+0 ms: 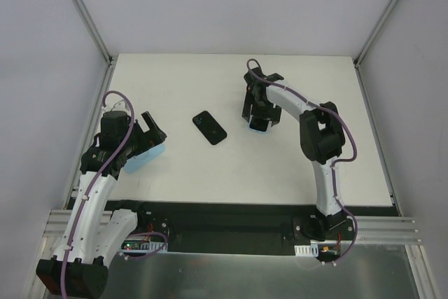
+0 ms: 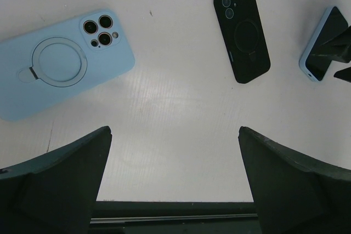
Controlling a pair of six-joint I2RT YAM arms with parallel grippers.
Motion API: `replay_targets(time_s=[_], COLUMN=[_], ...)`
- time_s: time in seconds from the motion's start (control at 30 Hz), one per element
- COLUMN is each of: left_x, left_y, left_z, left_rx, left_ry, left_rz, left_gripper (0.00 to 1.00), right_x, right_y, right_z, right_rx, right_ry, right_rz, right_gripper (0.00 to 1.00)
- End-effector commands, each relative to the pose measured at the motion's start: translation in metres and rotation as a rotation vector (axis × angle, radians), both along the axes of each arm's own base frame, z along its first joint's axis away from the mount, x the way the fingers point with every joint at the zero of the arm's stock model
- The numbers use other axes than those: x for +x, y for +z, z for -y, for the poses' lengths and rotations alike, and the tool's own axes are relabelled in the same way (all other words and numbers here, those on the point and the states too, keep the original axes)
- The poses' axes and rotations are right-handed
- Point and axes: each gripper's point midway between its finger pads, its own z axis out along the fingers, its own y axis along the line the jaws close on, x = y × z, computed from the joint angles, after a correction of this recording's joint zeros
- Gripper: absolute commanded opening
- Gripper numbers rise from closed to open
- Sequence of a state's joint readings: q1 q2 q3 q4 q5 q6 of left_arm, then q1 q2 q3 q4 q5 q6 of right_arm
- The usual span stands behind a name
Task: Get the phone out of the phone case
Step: Pick up the phone at the center of the board.
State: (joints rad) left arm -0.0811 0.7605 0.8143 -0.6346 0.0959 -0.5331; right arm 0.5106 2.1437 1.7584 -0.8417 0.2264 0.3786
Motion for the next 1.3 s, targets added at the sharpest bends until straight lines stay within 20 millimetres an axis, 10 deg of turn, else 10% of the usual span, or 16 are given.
replay_targets(time_s=[0.0, 0.43, 0.67, 0.87, 1.27], left_x=[0.002, -0.001, 0.009, 0.031, 0.07], left_y=[0.002, -0.006, 0.0, -0.024, 0.001], left_z=[-0.004, -0.003, 0.016, 0.047, 0.152], left_rx=[0.001, -0.008, -0.064, -0.177, -0.56], left_ry=[0.027, 0.032, -0.064, -0.169, -0.452], left_rz=[0.006, -0.022, -0.055, -0.232, -0.269], left_gripper=[0.99, 0.99, 0.99, 0.99, 0.99], right_x=[0.017, 0.028, 0.024, -0.003, -0.09], right_y=[0.002, -0.032, -0.029, -0.023, -0.005], right_z=[-0.005, -0.002, -0.009, -0.033, -0.054], right_rx=[0.015, 0.046, 0.088, 0.226, 0.394], right_ry=[-0.054, -0.084, -0.055, 0.054, 0.261], right_rz=[0.032, -0.018, 0.0, 0.011, 0.027], right_gripper=[0.96, 0.99, 0.72, 0.42, 0.41])
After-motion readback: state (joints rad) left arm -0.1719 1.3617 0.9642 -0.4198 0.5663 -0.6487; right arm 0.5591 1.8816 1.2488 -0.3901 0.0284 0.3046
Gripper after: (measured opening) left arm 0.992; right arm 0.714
